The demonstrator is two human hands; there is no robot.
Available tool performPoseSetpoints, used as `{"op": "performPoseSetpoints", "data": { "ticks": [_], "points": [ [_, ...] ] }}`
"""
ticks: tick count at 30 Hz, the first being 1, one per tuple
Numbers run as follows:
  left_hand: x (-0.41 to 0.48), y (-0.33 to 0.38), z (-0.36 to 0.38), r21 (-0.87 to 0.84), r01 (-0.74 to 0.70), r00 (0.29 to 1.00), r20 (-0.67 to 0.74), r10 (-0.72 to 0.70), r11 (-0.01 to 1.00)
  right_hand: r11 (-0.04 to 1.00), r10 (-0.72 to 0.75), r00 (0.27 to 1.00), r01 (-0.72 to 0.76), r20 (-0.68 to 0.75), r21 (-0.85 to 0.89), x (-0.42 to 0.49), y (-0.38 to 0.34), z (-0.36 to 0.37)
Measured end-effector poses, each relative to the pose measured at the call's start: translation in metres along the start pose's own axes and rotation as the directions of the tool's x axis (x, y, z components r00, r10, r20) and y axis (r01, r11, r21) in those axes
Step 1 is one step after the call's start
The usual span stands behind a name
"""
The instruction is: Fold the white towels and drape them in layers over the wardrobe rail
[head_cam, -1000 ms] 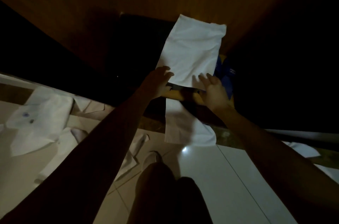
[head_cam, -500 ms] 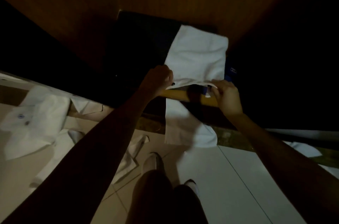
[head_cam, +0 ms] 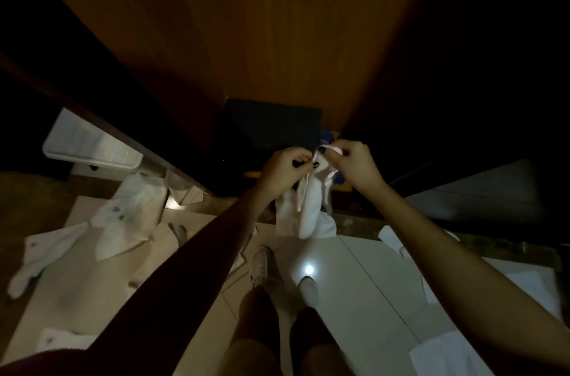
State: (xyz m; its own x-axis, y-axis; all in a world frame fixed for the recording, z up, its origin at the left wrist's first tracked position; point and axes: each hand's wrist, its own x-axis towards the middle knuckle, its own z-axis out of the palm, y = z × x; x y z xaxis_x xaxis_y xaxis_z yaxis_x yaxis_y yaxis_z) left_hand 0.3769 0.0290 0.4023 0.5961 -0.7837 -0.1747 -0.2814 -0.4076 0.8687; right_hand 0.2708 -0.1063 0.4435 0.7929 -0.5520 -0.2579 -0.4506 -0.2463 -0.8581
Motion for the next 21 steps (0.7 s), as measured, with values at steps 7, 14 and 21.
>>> {"op": "performPoseSetpoints", "data": {
  "ticks": [7, 14, 21],
  "points": [
    [-0.057, 0.119, -0.037, -0.053, -0.117, 0.988, -0.111, 0.110, 0.992, 0.995, -0.075, 0.995, 0.071, 0.059, 0.064, -0.077, -0.088, -0.075],
    [-0.084, 0.191, -0.083, -0.065, -0.113, 0.974, -0.202, 0.098, 0.992, 0.972, -0.229, 0.963, 0.220, -0.140, -0.082, -0.122, -0.127, -0.117],
    [-0.094, 0.244, -0.109, -0.484, -0.018, 0.967, -0.230, -0.108, 0.875, 0.690, -0.700, 0.709, 0.642, -0.083, -0.334, -0.156, -0.144, -0.134]
  ]
}}
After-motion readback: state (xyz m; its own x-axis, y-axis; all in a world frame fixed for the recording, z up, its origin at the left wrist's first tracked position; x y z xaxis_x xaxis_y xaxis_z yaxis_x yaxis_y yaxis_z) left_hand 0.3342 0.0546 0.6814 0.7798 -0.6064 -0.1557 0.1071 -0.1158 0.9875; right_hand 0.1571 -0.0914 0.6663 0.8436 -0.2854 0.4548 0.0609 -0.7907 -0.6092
